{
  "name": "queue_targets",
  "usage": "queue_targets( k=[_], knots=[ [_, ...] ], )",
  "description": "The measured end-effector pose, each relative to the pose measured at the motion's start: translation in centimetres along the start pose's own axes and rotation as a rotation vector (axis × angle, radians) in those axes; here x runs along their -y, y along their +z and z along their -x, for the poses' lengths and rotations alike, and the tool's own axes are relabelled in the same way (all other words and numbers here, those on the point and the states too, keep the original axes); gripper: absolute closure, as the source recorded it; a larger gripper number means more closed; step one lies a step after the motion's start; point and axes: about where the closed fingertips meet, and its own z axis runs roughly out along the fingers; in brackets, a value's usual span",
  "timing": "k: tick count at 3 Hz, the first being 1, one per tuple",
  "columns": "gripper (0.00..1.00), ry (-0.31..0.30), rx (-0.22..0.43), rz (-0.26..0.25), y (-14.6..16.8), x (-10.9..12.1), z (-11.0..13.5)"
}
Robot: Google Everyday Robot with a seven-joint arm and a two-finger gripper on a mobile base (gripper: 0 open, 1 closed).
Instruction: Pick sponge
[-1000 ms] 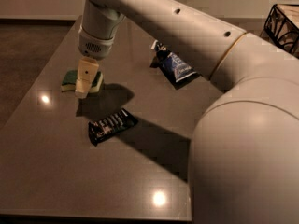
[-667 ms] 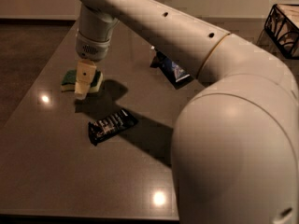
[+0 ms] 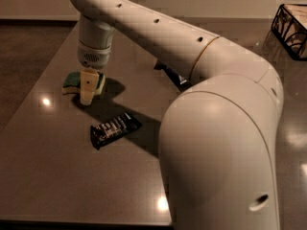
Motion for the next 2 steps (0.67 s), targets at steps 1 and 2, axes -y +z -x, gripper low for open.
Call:
queue_targets(
  k=[1, 2],
  knots=[
    [0.39, -0.001, 0.02, 0.008, -0.8, 0.0, -0.1],
    [0.64, -0.013, 0.062, 0.023, -2.7, -0.6, 0.0]
  ],
)
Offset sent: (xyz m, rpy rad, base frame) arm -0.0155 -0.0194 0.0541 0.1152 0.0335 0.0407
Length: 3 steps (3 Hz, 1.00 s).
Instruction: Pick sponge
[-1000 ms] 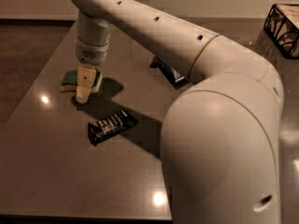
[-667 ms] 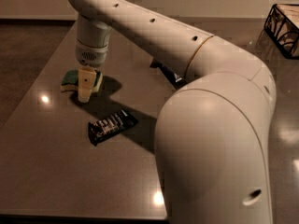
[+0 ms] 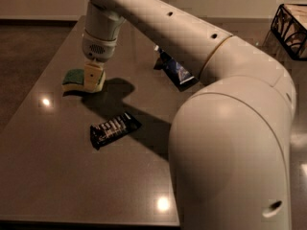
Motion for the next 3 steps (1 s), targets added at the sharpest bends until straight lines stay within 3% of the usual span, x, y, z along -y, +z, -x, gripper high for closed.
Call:
queue_targets(
  k=[1, 2, 3],
  knots=[
    [0.87, -0.023, 0.055, 0.008, -3.2, -1.0, 0.0],
    [1.0, -0.078, 0.104, 0.003, -7.4, -2.5, 0.4],
    [1.0, -0.131, 0.147, -0.004, -11.1, -3.9, 1.2]
  ],
)
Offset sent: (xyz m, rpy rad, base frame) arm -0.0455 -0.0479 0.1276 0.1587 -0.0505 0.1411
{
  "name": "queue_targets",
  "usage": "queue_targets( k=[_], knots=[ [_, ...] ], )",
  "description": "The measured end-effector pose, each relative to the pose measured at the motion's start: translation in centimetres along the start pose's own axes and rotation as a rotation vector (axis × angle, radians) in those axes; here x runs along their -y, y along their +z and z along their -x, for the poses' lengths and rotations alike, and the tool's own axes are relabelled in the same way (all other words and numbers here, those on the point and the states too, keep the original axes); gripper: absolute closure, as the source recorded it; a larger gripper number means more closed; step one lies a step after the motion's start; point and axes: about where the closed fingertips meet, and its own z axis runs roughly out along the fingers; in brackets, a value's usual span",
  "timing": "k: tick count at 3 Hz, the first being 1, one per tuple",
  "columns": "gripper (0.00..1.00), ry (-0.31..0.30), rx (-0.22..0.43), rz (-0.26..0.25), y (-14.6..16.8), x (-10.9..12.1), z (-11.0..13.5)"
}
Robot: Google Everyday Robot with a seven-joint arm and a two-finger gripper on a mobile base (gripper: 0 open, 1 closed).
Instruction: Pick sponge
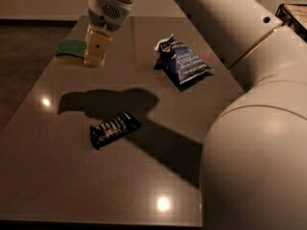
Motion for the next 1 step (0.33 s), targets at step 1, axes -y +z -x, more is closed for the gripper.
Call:
queue_targets(
  k=[1],
  knots=[
    [1.0, -0.002, 0.003, 0.0, -0.14, -0.01, 0.12]
  ],
)
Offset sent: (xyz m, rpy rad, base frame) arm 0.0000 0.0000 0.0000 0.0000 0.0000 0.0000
